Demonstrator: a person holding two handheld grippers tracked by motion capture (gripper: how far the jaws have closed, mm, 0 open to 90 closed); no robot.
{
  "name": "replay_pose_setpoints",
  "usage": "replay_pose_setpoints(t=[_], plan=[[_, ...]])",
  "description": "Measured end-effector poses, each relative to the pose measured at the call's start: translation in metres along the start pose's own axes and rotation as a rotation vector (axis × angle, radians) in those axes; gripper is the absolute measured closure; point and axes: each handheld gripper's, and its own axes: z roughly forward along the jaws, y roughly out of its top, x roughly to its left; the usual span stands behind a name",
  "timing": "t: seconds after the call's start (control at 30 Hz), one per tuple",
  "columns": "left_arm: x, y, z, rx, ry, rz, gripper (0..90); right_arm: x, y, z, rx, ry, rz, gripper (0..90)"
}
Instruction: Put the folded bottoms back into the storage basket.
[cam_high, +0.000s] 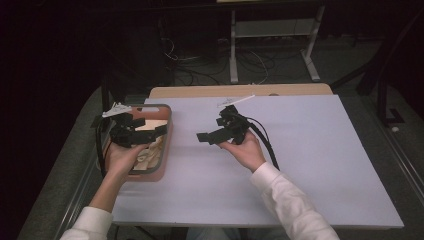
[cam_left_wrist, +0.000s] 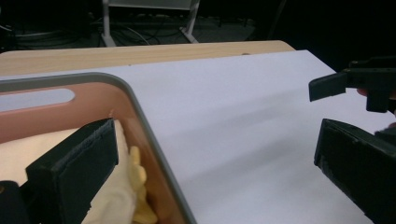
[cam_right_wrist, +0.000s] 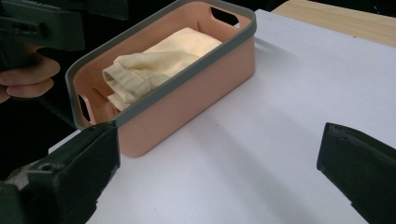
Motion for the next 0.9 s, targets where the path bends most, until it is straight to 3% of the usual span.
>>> replay_pose_setpoints(t=[0.9], plan=[[-0.050,-0.031,0.009,-0.016,-0.086,0.121,0.0,-0.022,-0.044,-0.051,-0.054,-0.031,-0.034,0.0]])
